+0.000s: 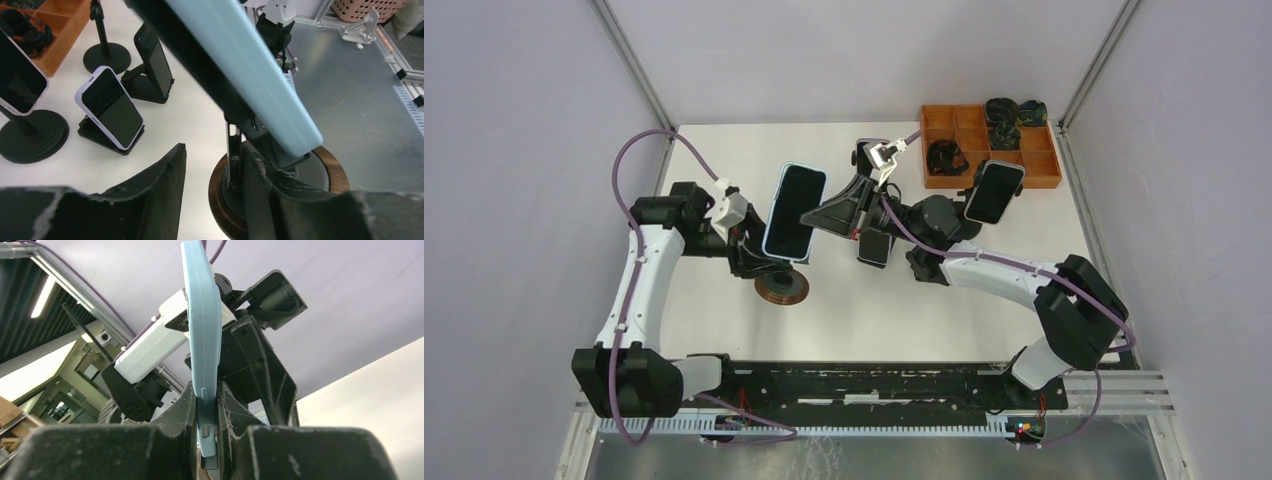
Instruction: Remove the phone from the phone stand
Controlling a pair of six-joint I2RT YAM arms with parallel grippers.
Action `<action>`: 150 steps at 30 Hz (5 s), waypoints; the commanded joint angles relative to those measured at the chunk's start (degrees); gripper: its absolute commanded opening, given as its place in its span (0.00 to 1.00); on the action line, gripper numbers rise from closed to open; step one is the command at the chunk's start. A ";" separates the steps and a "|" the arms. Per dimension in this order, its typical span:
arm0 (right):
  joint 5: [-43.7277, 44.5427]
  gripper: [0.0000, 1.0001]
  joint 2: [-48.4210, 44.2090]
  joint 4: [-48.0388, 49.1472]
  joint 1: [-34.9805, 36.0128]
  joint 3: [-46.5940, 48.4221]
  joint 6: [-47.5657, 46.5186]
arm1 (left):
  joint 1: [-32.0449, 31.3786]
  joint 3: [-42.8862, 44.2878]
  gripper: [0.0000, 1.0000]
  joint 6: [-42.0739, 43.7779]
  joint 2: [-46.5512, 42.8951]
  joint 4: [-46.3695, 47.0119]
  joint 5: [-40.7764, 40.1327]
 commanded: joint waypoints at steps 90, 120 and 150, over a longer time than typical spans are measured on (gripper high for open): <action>20.09 0.60 -8.67 -17.88 2.68 -4.12 -19.40 | -7.04 -4.33 0.02 0.84 -5.91 3.22 2.01; 11.98 0.00 -12.76 -16.38 -4.90 2.82 -13.17 | -6.72 -4.52 0.02 5.43 -1.83 3.22 -7.12; 26.96 0.00 1.89 -35.99 14.40 -5.68 -7.81 | 10.20 10.67 0.02 4.60 0.97 3.22 -4.28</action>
